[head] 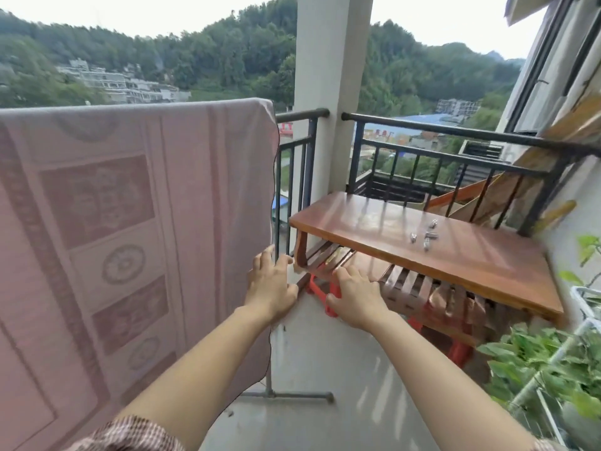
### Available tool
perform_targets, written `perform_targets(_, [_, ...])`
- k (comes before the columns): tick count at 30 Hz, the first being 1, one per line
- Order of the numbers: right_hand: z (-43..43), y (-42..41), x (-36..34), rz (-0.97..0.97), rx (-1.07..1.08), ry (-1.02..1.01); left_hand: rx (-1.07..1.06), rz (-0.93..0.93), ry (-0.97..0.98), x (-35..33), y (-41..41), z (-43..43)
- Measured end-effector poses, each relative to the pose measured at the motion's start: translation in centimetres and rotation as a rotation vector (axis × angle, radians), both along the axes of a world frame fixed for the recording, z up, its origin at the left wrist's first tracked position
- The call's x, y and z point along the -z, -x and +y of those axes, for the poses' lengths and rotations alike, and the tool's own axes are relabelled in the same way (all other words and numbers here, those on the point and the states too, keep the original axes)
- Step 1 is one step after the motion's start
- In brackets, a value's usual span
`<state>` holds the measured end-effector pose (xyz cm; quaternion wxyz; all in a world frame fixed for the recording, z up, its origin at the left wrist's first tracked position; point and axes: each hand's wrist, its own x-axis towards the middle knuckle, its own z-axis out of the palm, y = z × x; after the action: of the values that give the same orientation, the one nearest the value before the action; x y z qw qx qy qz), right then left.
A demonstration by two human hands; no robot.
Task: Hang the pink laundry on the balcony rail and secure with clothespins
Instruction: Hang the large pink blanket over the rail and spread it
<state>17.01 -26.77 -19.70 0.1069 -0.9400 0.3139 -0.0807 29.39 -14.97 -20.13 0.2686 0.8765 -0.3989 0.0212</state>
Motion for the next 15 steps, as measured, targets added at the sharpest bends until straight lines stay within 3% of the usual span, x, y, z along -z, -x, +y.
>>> perform_targets(5, [-10.0,-2.8,-0.6,-0.054,0.008,-0.066,-0.042,-0.004,-0.060,-0.7,-2.2,-10.4])
perform_targets(15, [-28.4,-7.0,3.3,0.041,0.072,-0.091,0.004,-0.016,-0.203,3.1,-7.2,-30.6])
